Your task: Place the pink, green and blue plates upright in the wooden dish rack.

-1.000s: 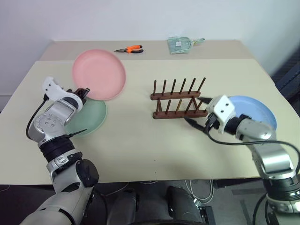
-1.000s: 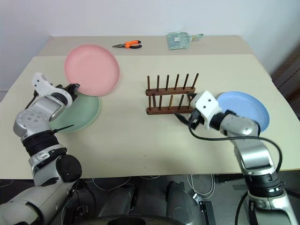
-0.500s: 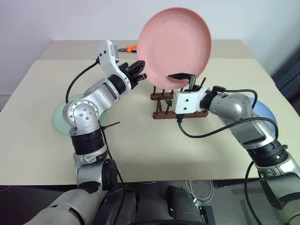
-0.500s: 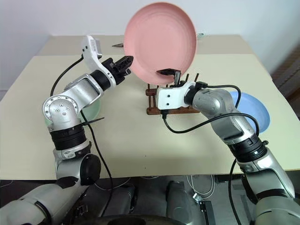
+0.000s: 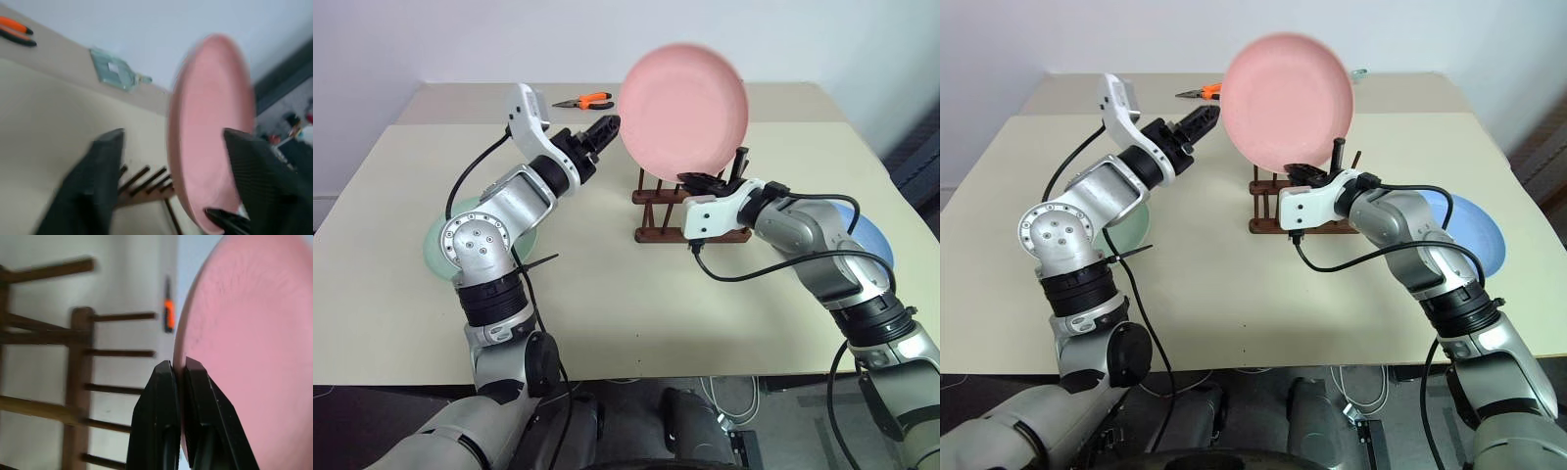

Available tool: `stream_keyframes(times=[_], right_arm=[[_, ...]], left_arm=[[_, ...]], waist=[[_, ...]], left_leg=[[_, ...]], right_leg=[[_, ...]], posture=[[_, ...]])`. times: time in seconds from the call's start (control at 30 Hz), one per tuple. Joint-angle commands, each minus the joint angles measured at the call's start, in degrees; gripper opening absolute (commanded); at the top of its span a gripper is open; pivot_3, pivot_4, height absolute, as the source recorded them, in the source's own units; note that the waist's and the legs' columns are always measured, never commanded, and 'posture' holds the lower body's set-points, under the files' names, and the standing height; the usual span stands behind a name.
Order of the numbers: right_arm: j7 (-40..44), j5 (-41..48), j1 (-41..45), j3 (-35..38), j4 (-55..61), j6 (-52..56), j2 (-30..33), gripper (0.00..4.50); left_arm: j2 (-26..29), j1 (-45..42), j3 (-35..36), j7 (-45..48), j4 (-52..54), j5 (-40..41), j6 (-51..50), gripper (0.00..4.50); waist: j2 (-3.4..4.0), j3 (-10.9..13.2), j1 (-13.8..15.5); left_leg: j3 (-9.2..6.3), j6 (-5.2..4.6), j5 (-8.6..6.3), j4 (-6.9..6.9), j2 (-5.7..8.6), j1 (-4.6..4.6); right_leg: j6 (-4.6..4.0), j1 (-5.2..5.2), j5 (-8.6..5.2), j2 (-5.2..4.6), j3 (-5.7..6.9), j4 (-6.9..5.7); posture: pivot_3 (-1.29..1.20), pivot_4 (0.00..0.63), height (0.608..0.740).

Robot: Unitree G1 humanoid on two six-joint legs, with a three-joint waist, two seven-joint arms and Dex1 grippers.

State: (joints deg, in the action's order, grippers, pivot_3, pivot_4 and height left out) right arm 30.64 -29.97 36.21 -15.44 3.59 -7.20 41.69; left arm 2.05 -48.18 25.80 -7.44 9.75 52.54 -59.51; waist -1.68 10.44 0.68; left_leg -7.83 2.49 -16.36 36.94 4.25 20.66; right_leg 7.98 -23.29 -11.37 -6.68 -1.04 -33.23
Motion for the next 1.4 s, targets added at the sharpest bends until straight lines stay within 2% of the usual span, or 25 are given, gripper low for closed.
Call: stream_keyframes(times=[0.03,0.1,0.2,0.3,0.4,0.53,0.83,1.0,1.1,1.33,1.4], right_arm=[[0.23,6.62,-1.30,6.84,5.06,0.45,-0.12,0.00],[2.48,16.77,-2.60,12.42,7.89,5.83,-2.70,0.00],[7.56,42.95,-4.32,24.65,15.76,26.97,-7.54,0.00],[4.89,70.15,-2.58,37.87,18.74,45.98,-9.53,0.00],[2.51,84.52,-2.04,44.41,17.18,55.59,-7.86,0.00],[1.13,91.39,-3.76,45.87,15.16,61.01,-5.49,0.00],[2.49,89.84,-5.76,43.99,7.55,60.40,-3.14,0.00],[2.52,90.77,-3.00,43.59,-1.69,62.56,-3.85,0.00],[1.92,91.00,-1.13,43.73,-4.09,62.95,-3.77,0.99],[2.76,92.38,-1.92,43.59,-0.34,62.71,-3.71,4.46],[3.42,91.83,-2.88,43.04,1.10,62.13,-3.61,4.46]], left_arm=[[5.43,0.26,-2.01,2.99,1.66,-4.05,4.95,3.48],[12.03,4.09,-8.71,9.66,3.06,-10.69,9.43,3.48],[20.20,12.52,-17.88,22.67,5.01,-16.84,16.93,3.48],[25.73,20.21,-24.89,34.46,6.50,-19.75,21.97,3.48],[29.88,25.71,-30.56,44.12,8.67,-21.22,24.82,3.48],[31.54,28.07,-33.54,49.31,10.57,-21.27,24.83,3.48],[31.31,29.58,-33.33,51.22,12.80,-21.05,24.05,3.48],[31.05,29.69,-33.67,51.32,12.68,-21.76,24.10,3.48],[30.92,29.91,-33.60,51.15,12.46,-22.02,23.83,3.57],[30.47,30.32,-33.06,50.71,12.50,-21.87,23.30,3.57],[30.29,30.18,-33.32,50.64,12.39,-22.11,23.38,3.57]], waist=[[0.01,0.00,-0.13],[0.03,0.01,-0.31],[0.15,0.03,-0.64],[0.21,0.09,0.03],[0.25,0.12,0.03],[0.41,0.19,-0.04],[0.44,0.19,-0.11],[0.44,0.18,-0.11],[0.46,0.19,-0.10],[0.53,0.23,-0.10],[0.53,0.22,-0.10]], left_leg=[[0.02,0.01,0.00,-0.02,0.00,-0.02],[0.03,0.03,0.02,-0.06,-0.01,-0.05],[0.06,-0.02,-0.01,-0.14,-0.07,-0.14],[-0.01,-0.09,-0.04,-0.12,-0.09,-0.05],[-0.06,-0.14,-0.07,-0.07,-0.10,0.04],[0.04,-0.17,-0.09,-0.08,-0.17,0.07],[0.15,-0.21,-0.09,-0.06,-0.14,0.17],[0.16,-0.21,-0.08,0.03,-0.13,0.17],[0.15,-0.22,-0.09,0.02,-0.14,0.17],[0.14,-0.23,-0.09,0.02,-0.13,0.26],[0.14,-0.23,-0.09,0.03,-0.13,0.27]], right_leg=[[0.00,0.00,0.00,0.00,-0.01,0.00],[-0.01,0.00,0.00,0.03,-0.03,0.00],[-0.09,0.08,0.03,0.10,-0.13,0.03],[-0.34,0.07,-0.02,0.07,-0.13,0.12],[-0.45,0.02,-0.03,0.02,-0.09,0.14],[-0.49,-0.05,-0.06,0.01,-0.07,0.16],[-0.43,-0.15,-0.04,0.01,-0.07,0.14],[-0.42,-0.13,-0.04,0.01,-0.07,0.13],[-0.42,-0.13,-0.04,0.02,-0.06,0.13],[-0.41,-0.20,-0.03,0.02,-0.06,0.13],[-0.41,-0.19,-0.03,0.02,-0.06,0.13]], posture=[[0.00,0.150,0.740],[0.00,0.150,0.740],[0.00,0.150,0.740],[0.00,0.150,0.740],[0.00,0.150,0.740],[0.00,0.150,0.740],[0.00,0.150,0.740],[0.00,0.150,0.740],[0.00,0.150,0.740],[0.00,0.150,0.740],[0.00,0.150,0.740]])
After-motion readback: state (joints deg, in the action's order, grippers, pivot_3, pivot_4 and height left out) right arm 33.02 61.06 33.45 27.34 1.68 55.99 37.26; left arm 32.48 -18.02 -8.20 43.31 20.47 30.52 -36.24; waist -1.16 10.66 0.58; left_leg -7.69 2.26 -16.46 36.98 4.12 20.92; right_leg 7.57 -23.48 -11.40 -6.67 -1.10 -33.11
